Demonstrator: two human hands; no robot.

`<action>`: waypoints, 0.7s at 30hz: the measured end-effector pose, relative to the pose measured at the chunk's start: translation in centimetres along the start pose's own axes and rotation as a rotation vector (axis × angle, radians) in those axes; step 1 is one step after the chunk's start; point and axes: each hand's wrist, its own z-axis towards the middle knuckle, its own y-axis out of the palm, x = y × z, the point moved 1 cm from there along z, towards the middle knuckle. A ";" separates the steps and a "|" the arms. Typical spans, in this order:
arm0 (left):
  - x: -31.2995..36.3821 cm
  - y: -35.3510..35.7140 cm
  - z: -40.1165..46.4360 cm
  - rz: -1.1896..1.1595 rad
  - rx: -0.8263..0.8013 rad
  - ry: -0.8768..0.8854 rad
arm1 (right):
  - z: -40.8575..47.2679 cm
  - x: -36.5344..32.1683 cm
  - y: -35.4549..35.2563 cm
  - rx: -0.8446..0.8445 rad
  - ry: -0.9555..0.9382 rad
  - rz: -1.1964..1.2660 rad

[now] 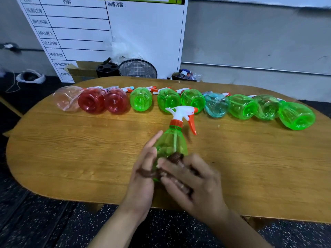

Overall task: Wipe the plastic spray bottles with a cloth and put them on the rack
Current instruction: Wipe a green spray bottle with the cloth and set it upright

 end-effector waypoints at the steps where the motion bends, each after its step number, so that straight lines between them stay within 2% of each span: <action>1: 0.0 -0.2 0.1 -0.030 0.000 0.000 | -0.1 -0.4 0.4 -0.018 -0.065 -0.023; 4: 0.1 -0.1 0.1 -0.054 -0.014 0.002 | -0.2 -0.5 0.8 -0.004 -0.145 -0.094; 8: -0.6 0.7 -0.2 0.065 -0.022 -0.014 | 0.6 1.4 -0.9 0.100 0.101 -0.008; 11: -1.0 1.3 -0.8 0.060 -0.079 -0.078 | 1.2 2.8 -2.1 0.149 0.279 0.022; 15: -0.5 1.9 -1.2 0.000 -0.145 -0.059 | 1.4 2.9 -2.1 0.172 0.358 0.126; 21: 0.0 2.1 -0.8 -0.135 -0.097 -0.069 | 1.4 2.4 -1.7 0.310 0.484 0.205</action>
